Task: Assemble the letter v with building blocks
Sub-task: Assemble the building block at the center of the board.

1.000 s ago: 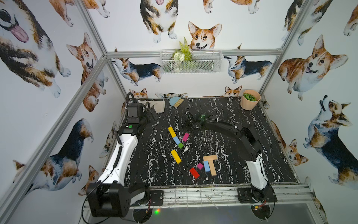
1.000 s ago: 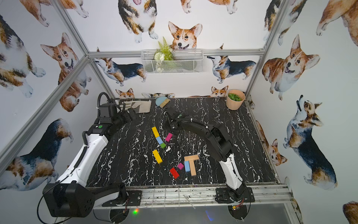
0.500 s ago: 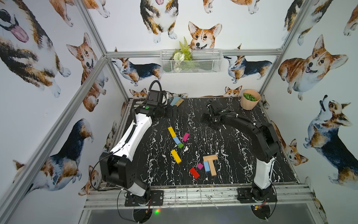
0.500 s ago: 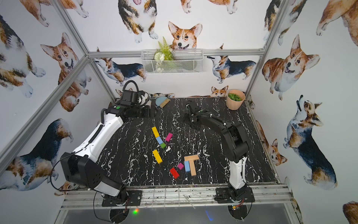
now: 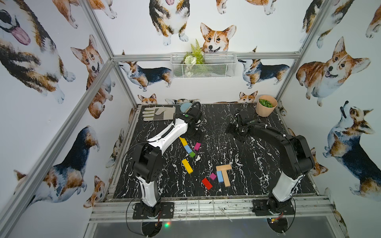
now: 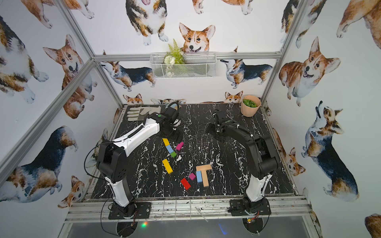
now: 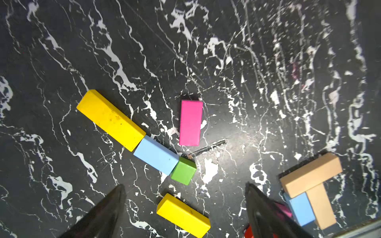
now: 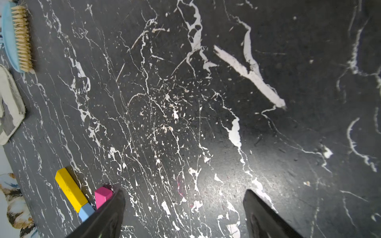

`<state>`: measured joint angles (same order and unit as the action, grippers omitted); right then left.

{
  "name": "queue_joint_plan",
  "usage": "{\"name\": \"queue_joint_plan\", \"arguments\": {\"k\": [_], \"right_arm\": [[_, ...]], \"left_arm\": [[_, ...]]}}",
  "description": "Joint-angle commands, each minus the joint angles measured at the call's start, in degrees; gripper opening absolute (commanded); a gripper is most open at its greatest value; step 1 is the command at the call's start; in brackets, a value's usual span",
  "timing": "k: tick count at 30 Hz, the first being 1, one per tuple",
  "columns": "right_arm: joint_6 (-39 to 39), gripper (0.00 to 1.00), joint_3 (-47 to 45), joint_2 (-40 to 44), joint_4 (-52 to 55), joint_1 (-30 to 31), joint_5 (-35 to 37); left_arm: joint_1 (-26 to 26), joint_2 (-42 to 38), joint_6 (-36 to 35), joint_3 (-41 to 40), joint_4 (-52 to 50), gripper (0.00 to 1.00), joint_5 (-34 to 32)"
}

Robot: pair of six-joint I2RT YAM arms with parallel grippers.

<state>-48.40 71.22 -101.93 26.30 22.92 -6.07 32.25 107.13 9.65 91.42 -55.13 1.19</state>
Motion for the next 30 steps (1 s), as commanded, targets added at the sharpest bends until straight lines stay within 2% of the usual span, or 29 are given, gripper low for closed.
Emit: {"name": "queue_joint_plan", "arguments": {"k": [1,18,30], "right_arm": [[-0.07,0.91,-1.05,0.66,-2.02,-0.63,-0.87],[-0.61,0.91,-3.98,2.56,-3.98,-2.13,-2.38],[-0.84,0.91,-5.08,3.4,-4.77,-2.88,-2.81]], "left_arm": [[0.26,2.42,-0.42,0.38,-0.5,0.9,-0.13],[1.42,11.97,1.47,4.71,0.55,0.84,-1.51],[1.65,14.33,2.34,4.72,0.8,0.77,-2.82]]}}
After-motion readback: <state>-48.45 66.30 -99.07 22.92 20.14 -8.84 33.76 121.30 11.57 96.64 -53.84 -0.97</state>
